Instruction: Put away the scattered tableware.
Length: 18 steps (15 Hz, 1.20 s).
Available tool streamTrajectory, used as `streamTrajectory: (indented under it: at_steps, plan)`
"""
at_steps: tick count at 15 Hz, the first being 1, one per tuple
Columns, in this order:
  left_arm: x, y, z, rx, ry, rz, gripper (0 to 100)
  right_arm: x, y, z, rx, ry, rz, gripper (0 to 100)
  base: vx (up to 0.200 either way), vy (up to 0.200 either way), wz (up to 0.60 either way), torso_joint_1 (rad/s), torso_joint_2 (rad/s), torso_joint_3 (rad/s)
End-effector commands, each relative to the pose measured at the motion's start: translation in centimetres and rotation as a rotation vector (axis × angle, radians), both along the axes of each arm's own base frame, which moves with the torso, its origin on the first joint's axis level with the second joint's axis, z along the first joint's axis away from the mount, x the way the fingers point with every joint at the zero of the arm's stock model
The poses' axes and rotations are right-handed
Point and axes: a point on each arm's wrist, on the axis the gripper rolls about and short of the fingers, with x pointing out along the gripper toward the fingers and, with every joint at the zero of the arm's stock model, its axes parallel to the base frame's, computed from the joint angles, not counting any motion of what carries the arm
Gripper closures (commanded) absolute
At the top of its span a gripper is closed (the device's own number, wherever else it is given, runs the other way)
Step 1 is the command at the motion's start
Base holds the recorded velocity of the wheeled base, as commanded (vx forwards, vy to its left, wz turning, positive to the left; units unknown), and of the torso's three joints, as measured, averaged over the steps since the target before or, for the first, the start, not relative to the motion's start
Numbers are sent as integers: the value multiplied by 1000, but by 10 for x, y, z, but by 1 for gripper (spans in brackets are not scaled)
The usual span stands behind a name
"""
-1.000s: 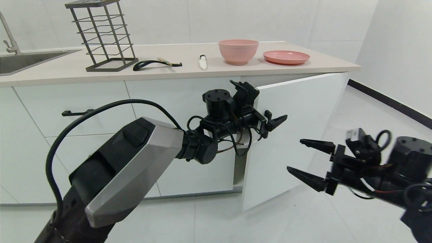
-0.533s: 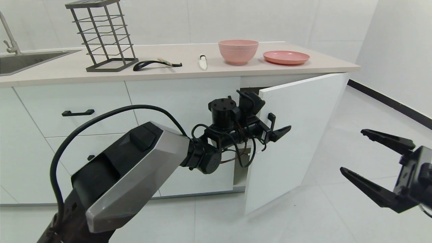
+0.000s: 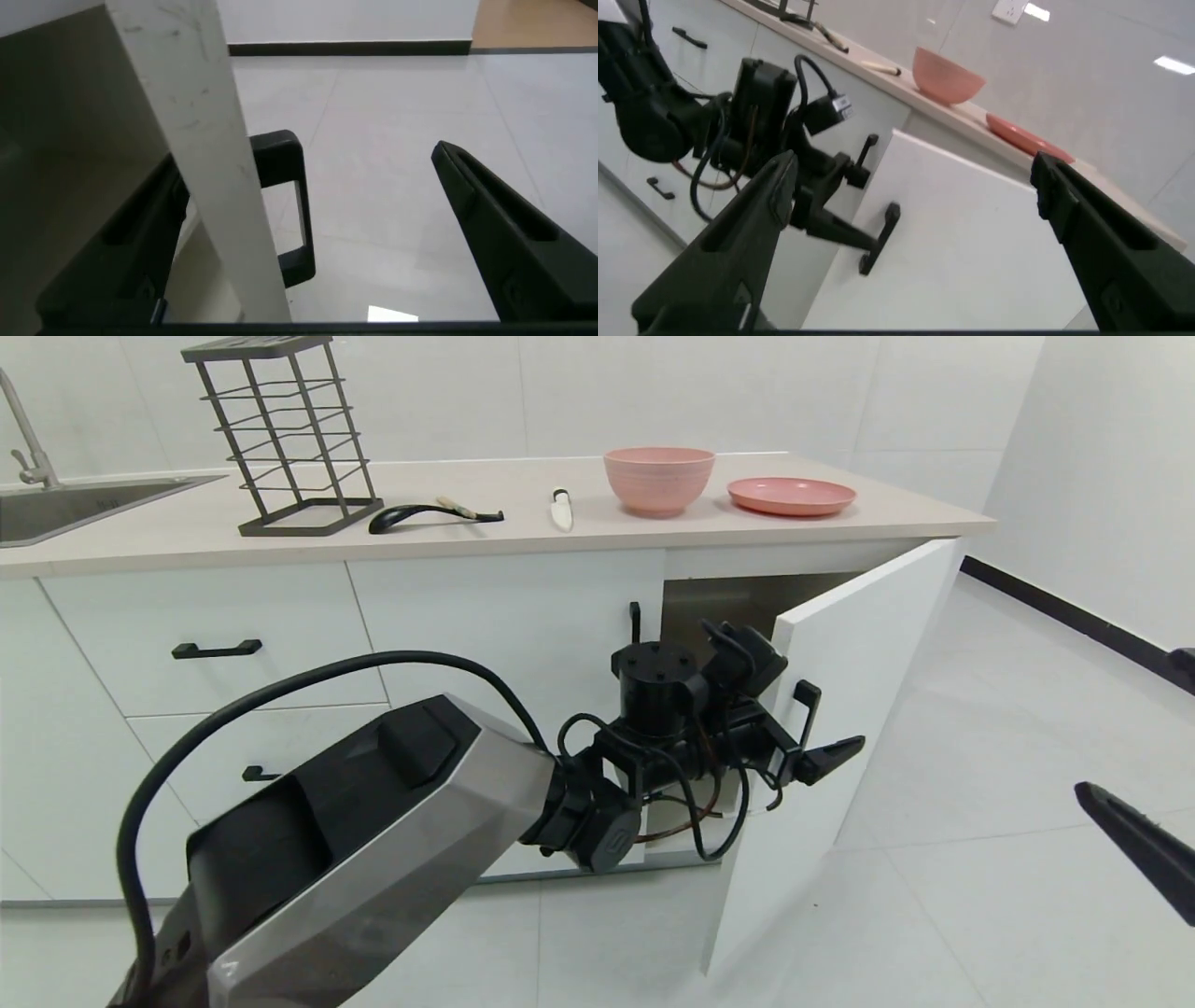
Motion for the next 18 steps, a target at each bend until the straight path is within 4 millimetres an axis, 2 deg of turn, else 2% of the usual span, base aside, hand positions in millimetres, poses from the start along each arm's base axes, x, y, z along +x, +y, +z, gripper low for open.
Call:
streamTrajectory:
  at_steps: [1,4,9,11,15,18]
  plan:
    - [-11,-9,1,-7,-5,-29,0,-6,0,4,-2,-33,-1,0,0,0,0,0,0,0]
    - [-25,-19,-4,-6,-3,-65,0,-8,0,8,-3,-59,-6,0,0,0,0,0,0,0]
    - [-35,-28,-6,-1,4,-91,0,-10,-1,17,-4,-113,-12,0,0,0,0,0,0,0]
    - [-44,-37,-4,-7,0,-117,0,-12,-1,19,-4,-128,-13,0,0,0,0,0,0,0]
    - [-81,-70,-13,2,19,-214,0,-13,-1,35,-6,-204,-16,0,0,0,0,0,0,0]
    - [-110,-112,-21,-27,28,-305,0,-18,-1,44,-7,-257,-16,0,0,0,0,0,0,0]
